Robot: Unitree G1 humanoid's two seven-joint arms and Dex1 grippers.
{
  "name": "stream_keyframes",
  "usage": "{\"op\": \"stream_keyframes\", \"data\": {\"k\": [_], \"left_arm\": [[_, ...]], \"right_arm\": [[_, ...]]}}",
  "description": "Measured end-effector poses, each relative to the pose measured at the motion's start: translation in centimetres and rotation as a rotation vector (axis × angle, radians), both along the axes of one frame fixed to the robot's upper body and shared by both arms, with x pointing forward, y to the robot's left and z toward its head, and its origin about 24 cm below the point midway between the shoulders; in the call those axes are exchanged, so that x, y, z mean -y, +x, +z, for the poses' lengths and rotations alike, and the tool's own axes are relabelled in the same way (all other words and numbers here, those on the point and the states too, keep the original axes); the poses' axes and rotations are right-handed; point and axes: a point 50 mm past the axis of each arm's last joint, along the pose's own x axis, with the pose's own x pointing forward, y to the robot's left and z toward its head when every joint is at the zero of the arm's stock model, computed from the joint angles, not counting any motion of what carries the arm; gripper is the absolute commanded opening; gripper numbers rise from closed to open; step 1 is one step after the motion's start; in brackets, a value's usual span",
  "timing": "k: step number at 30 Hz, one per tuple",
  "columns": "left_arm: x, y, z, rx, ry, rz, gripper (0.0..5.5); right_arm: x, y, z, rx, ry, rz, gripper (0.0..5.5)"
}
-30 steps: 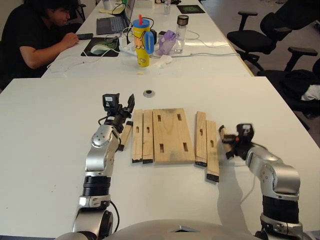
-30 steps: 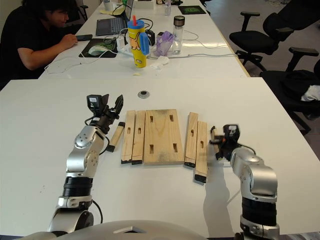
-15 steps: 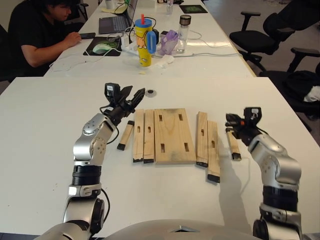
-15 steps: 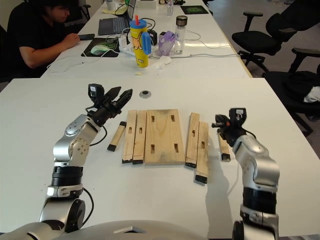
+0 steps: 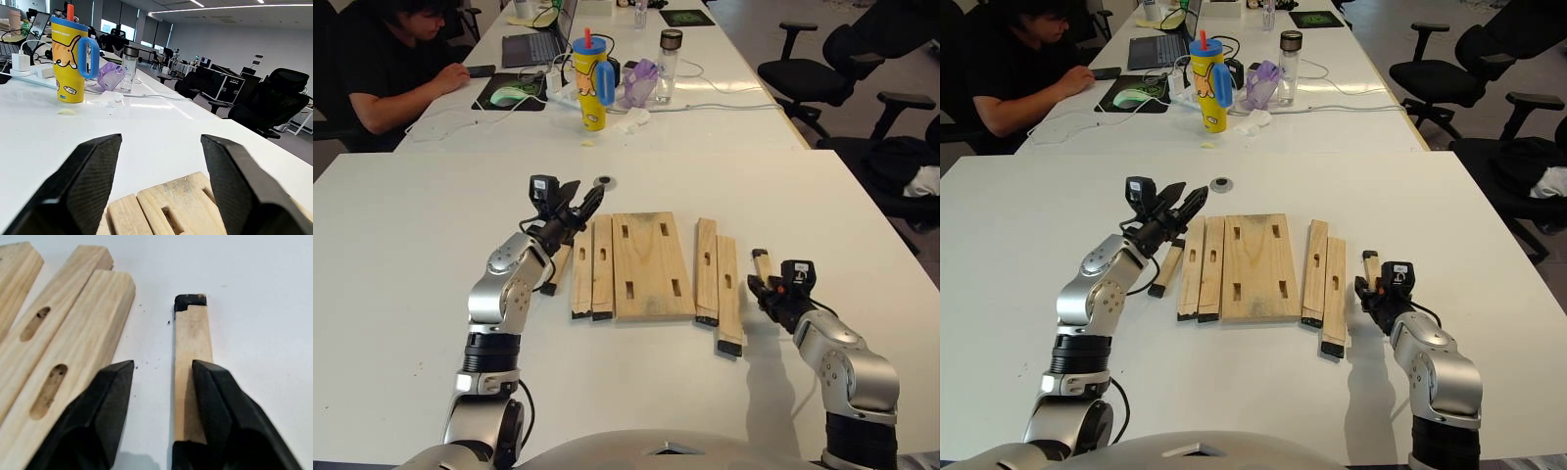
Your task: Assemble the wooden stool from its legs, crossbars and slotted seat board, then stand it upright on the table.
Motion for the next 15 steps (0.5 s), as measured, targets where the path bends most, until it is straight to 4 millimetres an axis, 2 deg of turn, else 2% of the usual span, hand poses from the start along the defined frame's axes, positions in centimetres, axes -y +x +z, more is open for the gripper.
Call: {"op": "stream_keyframes", "data": {"k": [8,15], "left_arm": [[0.0,0.0,-0.1,-0.002,0.000,-0.001,3.02],[-0.1,-0.1,-0.3,-0.011,-0.001,0.001,3.02]], "right_arm": [[0.7,0.2,-0.1,0.020,-0.039,-0.014,2.19],[1.4,0.2,-1.0,-0.020,-0.063,0.000,2.19]]}}
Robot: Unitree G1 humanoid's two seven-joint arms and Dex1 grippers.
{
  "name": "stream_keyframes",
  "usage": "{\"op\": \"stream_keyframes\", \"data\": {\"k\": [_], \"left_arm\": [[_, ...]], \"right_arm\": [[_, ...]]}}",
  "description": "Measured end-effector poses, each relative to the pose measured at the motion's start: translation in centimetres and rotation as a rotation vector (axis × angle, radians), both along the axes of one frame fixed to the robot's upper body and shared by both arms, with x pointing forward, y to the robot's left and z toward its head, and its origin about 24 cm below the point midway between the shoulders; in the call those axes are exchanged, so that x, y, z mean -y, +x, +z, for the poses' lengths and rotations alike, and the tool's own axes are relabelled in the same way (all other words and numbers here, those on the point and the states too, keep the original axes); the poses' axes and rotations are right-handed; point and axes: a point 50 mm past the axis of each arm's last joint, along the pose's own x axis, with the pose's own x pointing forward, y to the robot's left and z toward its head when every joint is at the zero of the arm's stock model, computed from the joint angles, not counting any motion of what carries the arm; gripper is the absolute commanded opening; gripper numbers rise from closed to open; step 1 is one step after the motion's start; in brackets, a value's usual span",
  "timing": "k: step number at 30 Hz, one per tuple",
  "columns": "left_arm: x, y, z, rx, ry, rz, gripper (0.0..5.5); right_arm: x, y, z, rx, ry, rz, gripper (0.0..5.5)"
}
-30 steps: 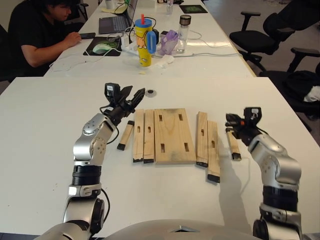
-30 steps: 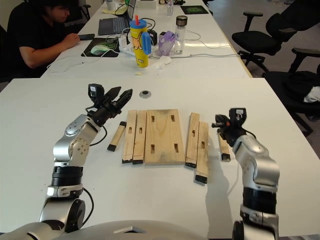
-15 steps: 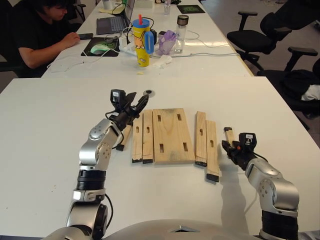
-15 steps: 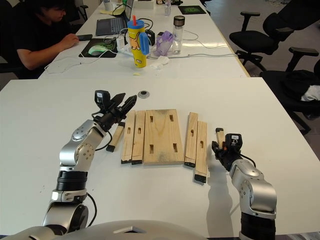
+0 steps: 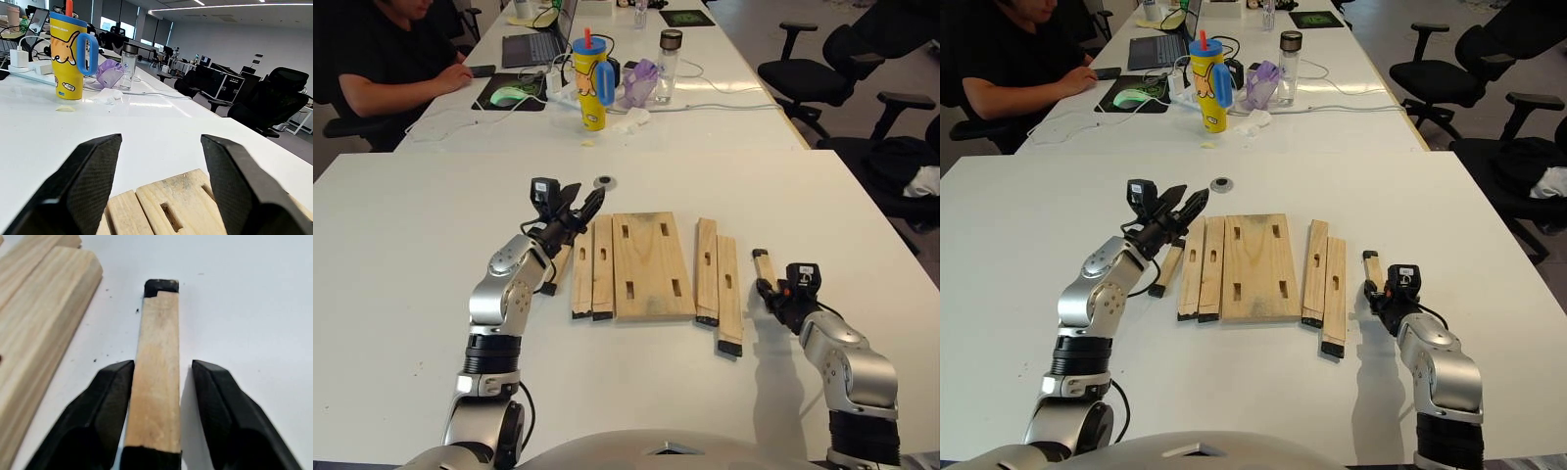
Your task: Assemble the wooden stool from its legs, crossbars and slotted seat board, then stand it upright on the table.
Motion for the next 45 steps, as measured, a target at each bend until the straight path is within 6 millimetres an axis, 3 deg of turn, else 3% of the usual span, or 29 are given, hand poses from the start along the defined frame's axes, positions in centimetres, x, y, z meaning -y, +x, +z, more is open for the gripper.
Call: {"op": "stream_keyframes", "data": {"k": [3,7,14,18,21,23,28,32,45], "left_arm": [[0.0,0.0,-0.1,-0.003,0.000,0.001,3.02],[-0.1,0.0,-0.1,-0.001,0.006,0.006,3.02],[-0.4,0.1,0.0,-0.007,-0.009,0.018,3.02],[-0.9,0.4,0.8,-0.053,-0.176,0.007,3.02],[0.0,0.7,2.0,-0.114,-0.347,-0.065,3.02],[0.8,0.7,2.6,-0.156,-0.453,-0.123,3.02],[2.1,0.5,3.9,-0.221,-0.618,-0.245,3.02],[2.7,0.6,4.7,-0.225,-0.608,-0.276,3.02],[4.1,0.2,5.0,-0.249,-0.561,-0.363,3.02]], "right_arm": [[0.1,0.1,-0.1,-0.004,0.006,0.014,1.99],[-0.1,0.3,-0.2,-0.005,0.043,0.023,1.31],[-0.3,0.7,-0.2,0.001,0.079,0.006,1.30],[-0.8,2.0,0.8,0.134,0.075,0.026,1.30],[-3.0,4.8,5.9,0.467,0.055,0.165,1.30],[-5.2,5.8,7.6,0.587,0.074,0.281,1.30],[-9.1,5.9,7.3,0.662,0.164,0.459,1.30],[-11.2,5.3,8.3,0.739,0.179,0.612,1.30],[-12.3,4.5,8.2,0.769,0.134,0.734,1.30]]}}
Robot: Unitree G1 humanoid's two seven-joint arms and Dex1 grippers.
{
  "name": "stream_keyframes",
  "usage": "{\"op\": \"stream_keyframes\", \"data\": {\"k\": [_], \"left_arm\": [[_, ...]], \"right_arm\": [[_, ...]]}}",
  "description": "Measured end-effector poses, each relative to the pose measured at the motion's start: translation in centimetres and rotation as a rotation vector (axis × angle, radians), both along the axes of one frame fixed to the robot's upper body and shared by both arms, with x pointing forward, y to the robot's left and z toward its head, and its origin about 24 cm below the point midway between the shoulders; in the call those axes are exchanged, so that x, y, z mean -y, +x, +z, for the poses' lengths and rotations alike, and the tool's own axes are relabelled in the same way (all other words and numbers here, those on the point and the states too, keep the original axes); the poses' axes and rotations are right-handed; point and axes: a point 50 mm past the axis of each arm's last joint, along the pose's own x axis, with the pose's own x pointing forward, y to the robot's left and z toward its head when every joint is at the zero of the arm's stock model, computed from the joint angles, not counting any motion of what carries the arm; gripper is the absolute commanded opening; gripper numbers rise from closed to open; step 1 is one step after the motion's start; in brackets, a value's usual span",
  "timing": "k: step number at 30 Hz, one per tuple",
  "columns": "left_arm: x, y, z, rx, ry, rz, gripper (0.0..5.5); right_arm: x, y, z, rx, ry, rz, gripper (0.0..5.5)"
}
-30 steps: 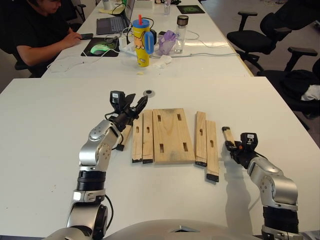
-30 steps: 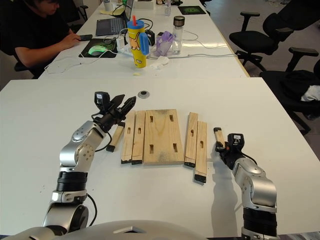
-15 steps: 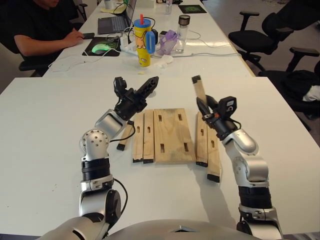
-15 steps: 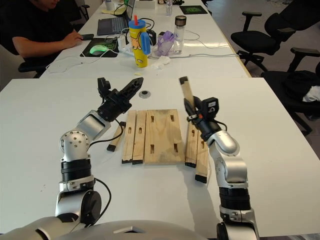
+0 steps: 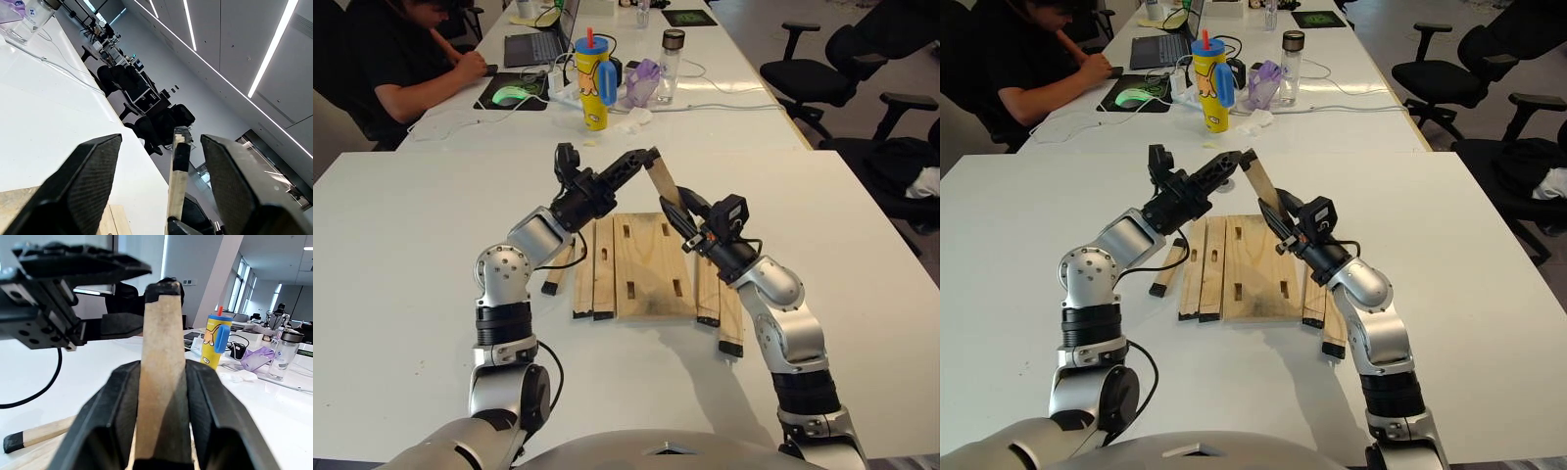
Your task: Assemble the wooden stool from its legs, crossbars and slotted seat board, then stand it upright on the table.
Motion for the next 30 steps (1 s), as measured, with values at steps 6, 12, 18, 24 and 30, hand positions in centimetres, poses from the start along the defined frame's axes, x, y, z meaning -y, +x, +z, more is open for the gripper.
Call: {"op": "stream_keyframes", "data": {"k": [6,12,18,24,30], "left_arm": [[0.31,-0.10,0.11,0.007,0.005,-0.017,2.67],[0.34,0.16,0.22,0.007,0.003,-0.020,1.77],[0.54,0.21,-0.06,-0.003,0.010,-0.030,0.93],[0.61,0.16,-0.06,0.007,0.017,-0.041,0.44],[0.47,0.24,-0.05,0.016,0.023,-0.029,0.44]], "right_arm": [[-0.26,-0.04,-0.14,0.012,-0.022,0.007,1.30],[-0.42,-0.07,-0.17,0.021,-0.029,0.014,1.30],[-0.50,-0.07,-0.21,0.021,-0.030,0.023,1.30],[-0.53,-0.05,-0.14,0.022,-0.027,0.027,1.30],[-0.57,0.04,-0.03,0.023,-0.028,0.029,1.78]]}}
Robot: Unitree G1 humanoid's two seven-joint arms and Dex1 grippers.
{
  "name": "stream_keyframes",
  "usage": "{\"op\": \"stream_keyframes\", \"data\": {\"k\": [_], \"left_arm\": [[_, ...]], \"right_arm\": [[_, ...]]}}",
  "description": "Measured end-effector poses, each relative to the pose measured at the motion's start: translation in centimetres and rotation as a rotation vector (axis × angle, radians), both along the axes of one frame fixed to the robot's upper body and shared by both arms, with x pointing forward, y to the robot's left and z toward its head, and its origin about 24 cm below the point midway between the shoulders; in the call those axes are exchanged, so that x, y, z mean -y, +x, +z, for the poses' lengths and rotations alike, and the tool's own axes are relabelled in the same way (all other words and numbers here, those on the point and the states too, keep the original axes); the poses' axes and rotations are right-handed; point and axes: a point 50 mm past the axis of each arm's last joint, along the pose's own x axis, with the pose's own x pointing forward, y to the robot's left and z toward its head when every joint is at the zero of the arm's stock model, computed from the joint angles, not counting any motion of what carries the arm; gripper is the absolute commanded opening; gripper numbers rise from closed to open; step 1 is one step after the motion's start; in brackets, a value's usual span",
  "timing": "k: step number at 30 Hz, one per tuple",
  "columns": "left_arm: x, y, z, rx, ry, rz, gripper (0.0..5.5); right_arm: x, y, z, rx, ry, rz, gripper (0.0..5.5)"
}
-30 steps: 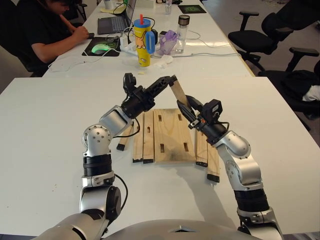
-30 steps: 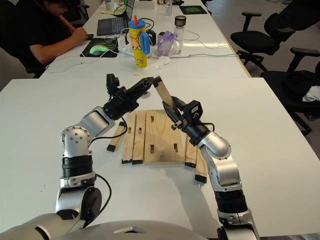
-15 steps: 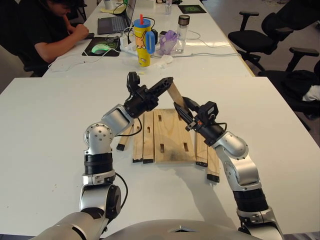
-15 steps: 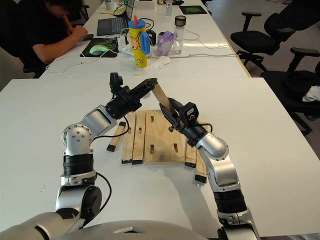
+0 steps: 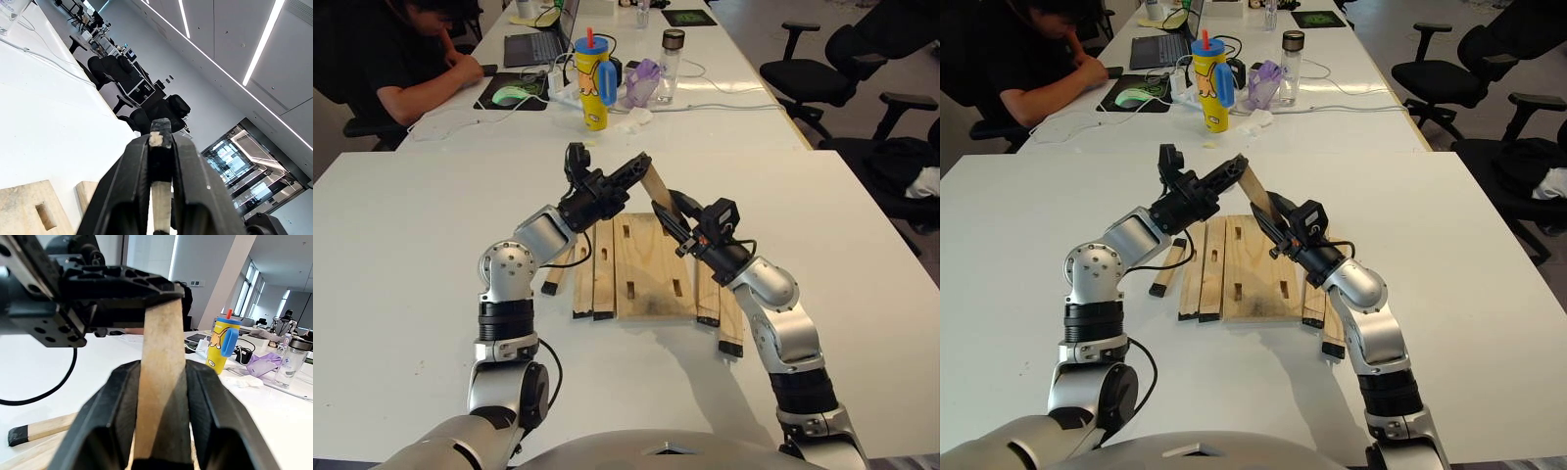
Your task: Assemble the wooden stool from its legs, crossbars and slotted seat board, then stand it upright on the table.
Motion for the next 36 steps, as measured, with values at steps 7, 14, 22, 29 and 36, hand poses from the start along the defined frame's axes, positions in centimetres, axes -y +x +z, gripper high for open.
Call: {"op": "stream_keyframes", "data": {"k": [7,14,22,29,36], "left_arm": [[-2.5,0.3,-0.6,0.014,0.056,0.212,0.44],[-4.7,-2.0,-2.0,-0.039,0.094,0.516,0.44],[-6.7,-4.2,-5.4,-0.192,0.160,0.712,0.44],[-6.5,-4.5,-5.6,-0.182,0.163,0.742,0.44],[-5.3,-4.3,-6.7,-0.205,0.193,0.702,0.44]], "right_arm": [[0.7,0.4,-1.2,-0.068,-0.060,-0.020,1.97],[5.3,1.5,-2.9,-0.192,-0.042,-0.267,1.97],[6.6,2.1,-3.1,-0.252,0.038,-0.364,1.97],[6.2,2.2,-3.2,-0.276,0.045,-0.356,1.97],[5.6,2.6,-3.1,-0.279,0.047,-0.332,1.97]]}}
